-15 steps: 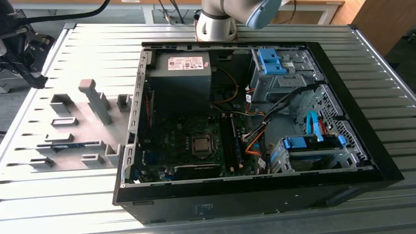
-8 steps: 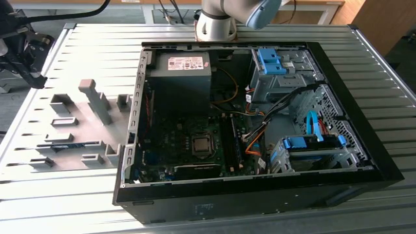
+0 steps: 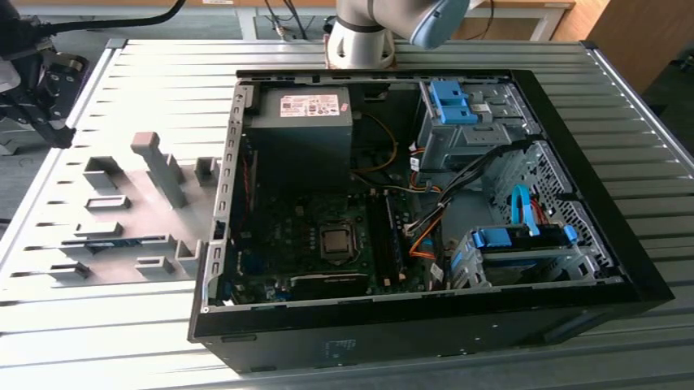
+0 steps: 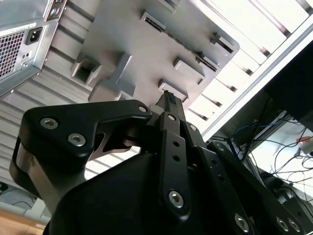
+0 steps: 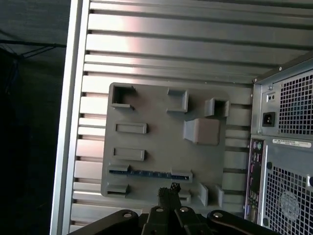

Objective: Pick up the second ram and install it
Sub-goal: 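Pick up the second ram and move it above second insertion slot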

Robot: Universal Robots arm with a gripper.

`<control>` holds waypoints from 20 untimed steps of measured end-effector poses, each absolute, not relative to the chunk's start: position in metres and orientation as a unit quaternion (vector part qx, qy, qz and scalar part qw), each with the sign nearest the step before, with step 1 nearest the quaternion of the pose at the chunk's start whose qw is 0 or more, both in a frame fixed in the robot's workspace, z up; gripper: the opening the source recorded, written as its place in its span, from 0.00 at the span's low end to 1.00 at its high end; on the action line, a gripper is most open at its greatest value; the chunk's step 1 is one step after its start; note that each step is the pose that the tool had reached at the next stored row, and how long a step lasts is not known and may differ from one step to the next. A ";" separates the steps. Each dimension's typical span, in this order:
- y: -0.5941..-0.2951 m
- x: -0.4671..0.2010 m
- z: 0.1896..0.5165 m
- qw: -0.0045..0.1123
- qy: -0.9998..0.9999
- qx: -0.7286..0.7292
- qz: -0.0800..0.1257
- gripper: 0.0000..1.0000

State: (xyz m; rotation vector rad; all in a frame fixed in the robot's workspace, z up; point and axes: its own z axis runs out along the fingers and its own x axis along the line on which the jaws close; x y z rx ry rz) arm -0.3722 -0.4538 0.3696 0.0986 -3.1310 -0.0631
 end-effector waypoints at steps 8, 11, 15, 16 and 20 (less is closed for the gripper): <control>-0.454 -0.372 0.369 0.005 -0.995 0.094 -0.020 0.10; -0.454 -0.372 0.368 0.006 -0.992 0.121 -0.020 0.10; -0.454 -0.372 0.367 0.007 -0.988 0.156 -0.019 0.10; -0.454 -0.372 0.367 0.007 -0.986 0.165 -0.019 0.10; -0.454 -0.372 0.366 0.007 -0.981 0.192 -0.019 0.10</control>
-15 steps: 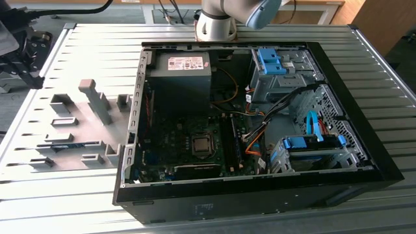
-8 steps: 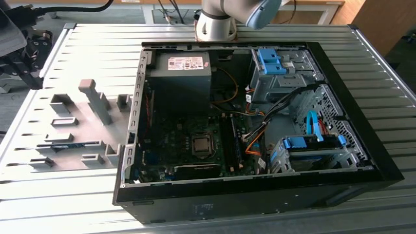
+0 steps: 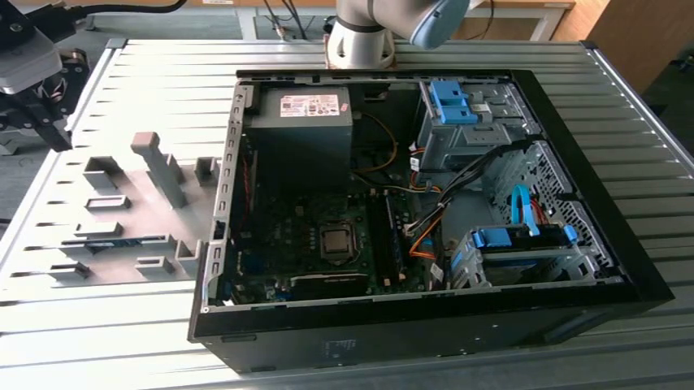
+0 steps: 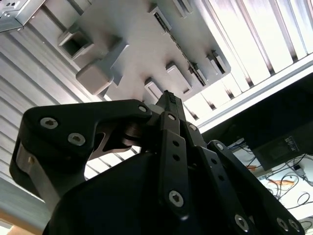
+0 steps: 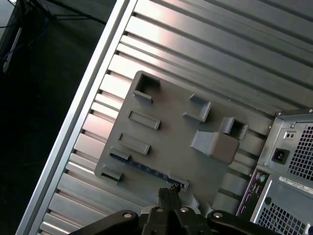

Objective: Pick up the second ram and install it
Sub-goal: 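Pick up the second ram and move it above second insertion slot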

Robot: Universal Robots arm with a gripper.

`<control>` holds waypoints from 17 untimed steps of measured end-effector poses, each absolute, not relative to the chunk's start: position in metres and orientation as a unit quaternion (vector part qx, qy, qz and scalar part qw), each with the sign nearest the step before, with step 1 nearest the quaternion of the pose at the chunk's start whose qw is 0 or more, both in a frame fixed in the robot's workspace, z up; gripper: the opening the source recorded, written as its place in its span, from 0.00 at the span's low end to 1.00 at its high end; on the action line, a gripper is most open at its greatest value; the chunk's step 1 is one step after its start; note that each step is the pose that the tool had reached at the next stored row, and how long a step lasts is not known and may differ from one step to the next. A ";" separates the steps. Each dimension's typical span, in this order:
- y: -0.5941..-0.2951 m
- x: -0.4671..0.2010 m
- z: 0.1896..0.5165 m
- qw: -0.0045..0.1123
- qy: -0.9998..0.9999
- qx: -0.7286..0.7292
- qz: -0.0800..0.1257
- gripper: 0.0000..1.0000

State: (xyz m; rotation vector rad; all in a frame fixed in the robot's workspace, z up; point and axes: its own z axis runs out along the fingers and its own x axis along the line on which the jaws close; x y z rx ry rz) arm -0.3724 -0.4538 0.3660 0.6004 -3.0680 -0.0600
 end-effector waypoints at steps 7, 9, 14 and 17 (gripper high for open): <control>-0.454 -0.372 0.366 0.008 -0.979 0.201 -0.019 0.10; -0.454 -0.372 0.366 0.008 -0.979 0.201 -0.019 0.10; -0.454 -0.372 0.366 0.008 -0.979 0.201 -0.019 0.10; -0.454 -0.372 0.366 0.008 -0.979 0.203 -0.019 0.10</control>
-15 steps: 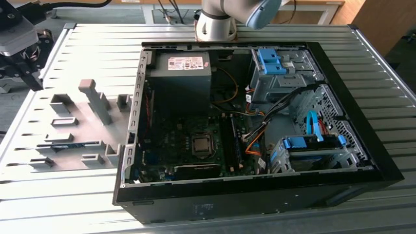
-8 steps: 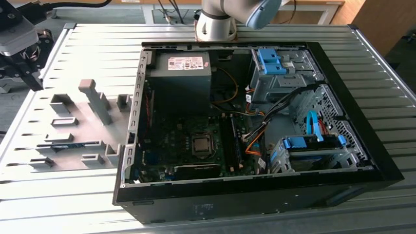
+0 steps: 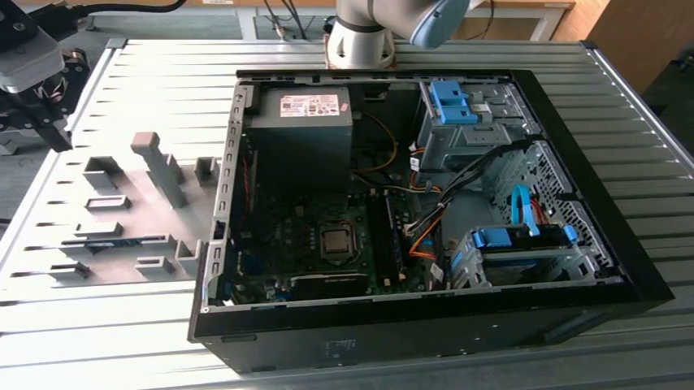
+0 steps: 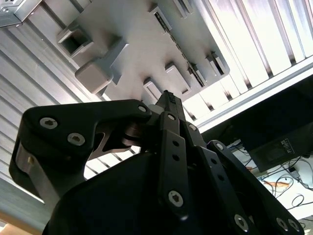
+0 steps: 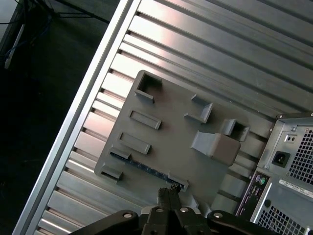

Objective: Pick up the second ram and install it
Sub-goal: 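Pick up the second ram and move it above second insertion slot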

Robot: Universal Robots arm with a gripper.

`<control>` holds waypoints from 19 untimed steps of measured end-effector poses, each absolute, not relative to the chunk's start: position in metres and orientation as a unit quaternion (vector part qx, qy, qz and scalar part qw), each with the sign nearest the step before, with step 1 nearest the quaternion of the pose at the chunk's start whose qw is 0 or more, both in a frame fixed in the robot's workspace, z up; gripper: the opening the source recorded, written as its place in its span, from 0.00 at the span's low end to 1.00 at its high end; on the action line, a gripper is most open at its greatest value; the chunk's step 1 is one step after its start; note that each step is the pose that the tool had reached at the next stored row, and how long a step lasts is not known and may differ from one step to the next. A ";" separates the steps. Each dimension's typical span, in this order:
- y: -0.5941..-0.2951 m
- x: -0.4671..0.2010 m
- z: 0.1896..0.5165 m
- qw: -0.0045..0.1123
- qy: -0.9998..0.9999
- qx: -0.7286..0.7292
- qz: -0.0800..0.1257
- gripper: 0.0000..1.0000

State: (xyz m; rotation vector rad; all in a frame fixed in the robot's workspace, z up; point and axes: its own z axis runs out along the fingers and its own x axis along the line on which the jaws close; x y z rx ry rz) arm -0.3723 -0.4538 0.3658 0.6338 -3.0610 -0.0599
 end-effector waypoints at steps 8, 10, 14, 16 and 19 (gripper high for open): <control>-0.454 -0.372 0.366 0.008 -0.968 0.251 -0.019 0.10; -0.454 -0.372 0.365 0.009 -0.964 0.266 -0.019 0.10; -0.454 -0.372 0.365 0.009 -0.953 0.301 -0.018 0.10; -0.454 -0.372 0.365 0.010 -0.948 0.318 -0.018 0.10; -0.454 -0.372 0.364 0.010 -0.939 0.345 -0.018 0.10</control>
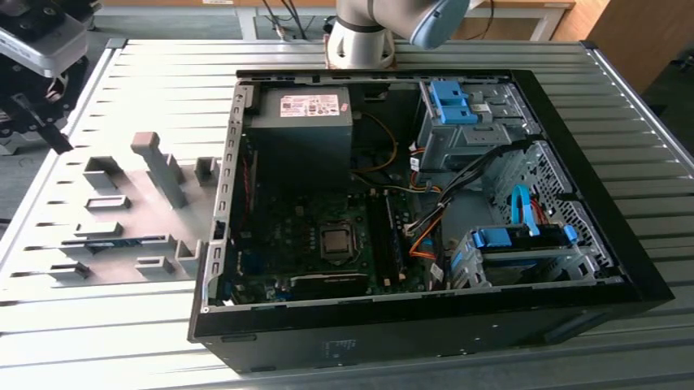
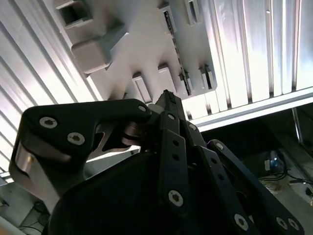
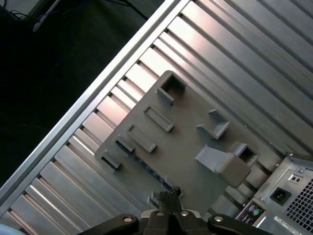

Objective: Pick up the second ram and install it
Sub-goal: 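Pick up the second ram and move it above second insertion slot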

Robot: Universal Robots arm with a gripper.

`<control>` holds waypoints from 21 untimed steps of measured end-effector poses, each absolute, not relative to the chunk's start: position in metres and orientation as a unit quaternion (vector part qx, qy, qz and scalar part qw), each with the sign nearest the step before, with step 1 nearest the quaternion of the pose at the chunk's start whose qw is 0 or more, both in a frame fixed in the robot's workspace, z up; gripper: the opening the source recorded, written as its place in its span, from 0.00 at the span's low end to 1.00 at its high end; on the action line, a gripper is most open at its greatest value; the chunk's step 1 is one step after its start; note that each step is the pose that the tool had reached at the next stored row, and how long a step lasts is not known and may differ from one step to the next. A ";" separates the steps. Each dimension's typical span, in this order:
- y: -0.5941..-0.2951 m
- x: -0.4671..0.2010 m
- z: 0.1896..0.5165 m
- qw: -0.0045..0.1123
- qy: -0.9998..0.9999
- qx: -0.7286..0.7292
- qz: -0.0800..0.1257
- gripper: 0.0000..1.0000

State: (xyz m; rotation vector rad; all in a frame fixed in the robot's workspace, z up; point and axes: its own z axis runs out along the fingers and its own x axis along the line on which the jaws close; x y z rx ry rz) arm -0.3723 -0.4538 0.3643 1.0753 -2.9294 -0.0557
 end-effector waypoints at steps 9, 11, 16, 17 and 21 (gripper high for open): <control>-0.454 -0.372 0.363 0.012 -0.907 0.420 -0.017 0.10; -0.454 -0.372 0.363 0.012 -0.900 0.436 -0.017 0.10; -0.454 -0.372 0.362 0.013 -0.879 0.477 -0.016 0.10; -0.454 -0.372 0.362 0.013 -0.874 0.485 -0.016 0.10; -0.454 -0.372 0.362 0.014 -0.856 0.516 -0.016 0.10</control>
